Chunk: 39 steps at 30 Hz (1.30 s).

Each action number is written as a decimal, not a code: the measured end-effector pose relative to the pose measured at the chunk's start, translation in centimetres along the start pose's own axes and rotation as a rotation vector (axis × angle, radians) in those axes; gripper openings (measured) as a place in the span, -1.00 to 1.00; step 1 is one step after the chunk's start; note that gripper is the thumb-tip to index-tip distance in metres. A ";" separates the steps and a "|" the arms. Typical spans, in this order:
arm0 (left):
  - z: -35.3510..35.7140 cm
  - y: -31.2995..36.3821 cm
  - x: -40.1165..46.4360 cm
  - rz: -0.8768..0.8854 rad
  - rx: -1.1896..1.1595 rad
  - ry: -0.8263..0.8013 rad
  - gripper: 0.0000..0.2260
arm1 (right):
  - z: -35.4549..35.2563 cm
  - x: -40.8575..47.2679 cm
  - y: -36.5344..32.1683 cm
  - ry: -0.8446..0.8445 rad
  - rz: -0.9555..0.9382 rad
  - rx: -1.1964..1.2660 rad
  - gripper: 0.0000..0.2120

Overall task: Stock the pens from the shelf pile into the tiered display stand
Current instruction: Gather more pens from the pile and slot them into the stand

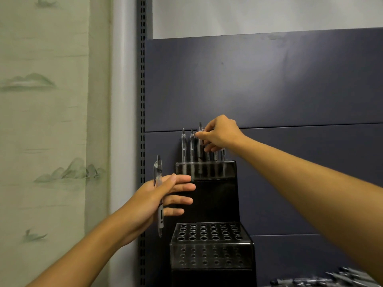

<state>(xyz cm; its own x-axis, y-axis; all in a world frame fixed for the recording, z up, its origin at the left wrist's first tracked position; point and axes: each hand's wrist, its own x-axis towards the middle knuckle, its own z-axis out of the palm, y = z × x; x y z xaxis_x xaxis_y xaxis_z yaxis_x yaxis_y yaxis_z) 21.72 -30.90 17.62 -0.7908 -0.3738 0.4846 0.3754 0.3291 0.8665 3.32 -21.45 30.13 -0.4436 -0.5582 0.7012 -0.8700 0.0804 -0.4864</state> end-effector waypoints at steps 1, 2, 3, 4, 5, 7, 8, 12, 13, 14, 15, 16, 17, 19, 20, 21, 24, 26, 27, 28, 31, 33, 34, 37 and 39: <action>0.0 0.0 0.0 -0.001 -0.001 -0.002 -0.61 | 0.2 0.0 0.1 -0.013 -0.011 -0.037 -0.77; 0.0 -0.1 0.0 -0.002 -0.003 -0.003 -0.62 | 0.4 0.0 0.1 -0.028 -0.017 -0.069 -0.76; 0.1 -0.1 0.1 -0.004 -0.005 -0.002 -0.62 | 0.7 0.0 0.2 -0.038 -0.018 -0.093 -0.74; 0.1 -0.1 0.1 -0.007 -0.007 -0.001 -0.62 | 0.8 -0.1 0.3 -0.038 -0.019 -0.112 -0.72; 0.1 -0.1 0.1 -0.008 -0.009 -0.001 -0.62 | 0.7 -0.3 0.4 -0.025 -0.026 -0.138 -0.69; 0.1 -0.1 0.1 -0.006 -0.004 -0.001 -0.62 | 0.2 -1.0 0.5 0.043 -0.068 -0.219 -0.62; 0.1 0.0 0.1 -0.002 -0.001 -0.001 -0.62 | -0.1 -1.5 0.4 0.070 -0.107 -0.233 -0.60; 0.7 0.4 0.5 0.005 0.013 0.000 -0.64 | 0.6 -5.0 -1.6 -0.126 -0.277 0.035 -0.64; 1.1 0.6 0.7 0.003 0.012 0.002 -0.67 | 1.0 -5.8 -2.0 -0.205 -0.295 0.101 -0.66; 1.5 0.8 0.9 0.000 0.004 0.008 -0.70 | 1.3 -6.4 -2.2 -0.261 -0.310 0.128 -0.68; 2.0 1.1 1.0 -0.002 -0.012 0.014 -0.72 | 1.6 -6.9 -2.2 -0.288 -0.324 0.118 -0.71; 2.3 1.3 1.1 -0.002 -0.029 0.017 -0.73 | 1.7 -7.3 -2.2 -0.296 -0.339 0.100 -0.74; 2.6 1.5 1.3 0.000 -0.042 0.017 -0.74 | 1.7 -7.6 -2.1 -0.297 -0.349 0.095 -0.77; 3.1 1.8 1.5 0.008 -0.053 0.009 -0.75 | 1.5 -7.9 -1.9 -0.286 -0.337 0.148 -0.86; 3.4 1.9 1.7 0.010 -0.055 0.000 -0.76 | 1.3 -7.9 -1.7 -0.274 -0.319 0.188 -0.90; 3.6 1.9 1.8 0.011 -0.050 -0.013 -0.75 | 1.2 -7.8 -1.7 -0.253 -0.302 0.210 -0.93; 3.5 1.6 1.8 -0.010 -0.009 -0.075 -0.68 | 0.5 -7.4 -2.0 -0.137 -0.266 0.260 -0.91; 2.9 1.2 1.6 -0.023 0.012 -0.085 -0.65 | -0.3 -6.9 -2.6 -0.076 -0.214 0.398 -0.92; 2.5 1.0 1.5 -0.026 0.024 -0.078 -0.64 | -0.8 -6.5 -2.9 -0.037 -0.192 0.443 -0.92; 2.1 0.8 1.4 -0.026 0.038 -0.066 -0.64 | -1.4 -6.1 -3.0 0.008 -0.179 0.452 -0.90; 1.1 0.3 1.0 -0.027 0.052 -0.023 -0.65 | -3.1 -4.4 -2.6 0.130 -0.143 0.412 -0.85; 0.6 0.1 0.8 -0.028 0.052 -0.001 -0.67 | -3.7 -3.5 -1.9 0.181 -0.116 0.371 -0.82; 0.4 0.0 0.7 -0.028 0.055 0.007 -0.69 | -3.9 -3.1 -1.5 0.198 -0.104 0.352 -0.80; -0.2 0.0 0.5 -0.033 0.068 0.027 -0.74 | -4.0 -2.2 -0.5 0.237 -0.078 0.303 -0.77; -0.3 -0.1 0.4 -0.038 0.080 0.036 -0.77 | -3.8 -1.8 0.1 0.249 -0.059 0.273 -0.76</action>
<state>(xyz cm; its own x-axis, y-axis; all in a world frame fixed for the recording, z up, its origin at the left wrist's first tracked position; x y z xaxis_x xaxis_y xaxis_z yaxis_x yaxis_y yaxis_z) 21.54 -31.34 17.77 -0.7855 -0.4175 0.4567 0.3043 0.3821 0.8726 3.19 -17.27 30.74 -0.4623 -0.3342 0.8213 -0.8211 -0.1883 -0.5388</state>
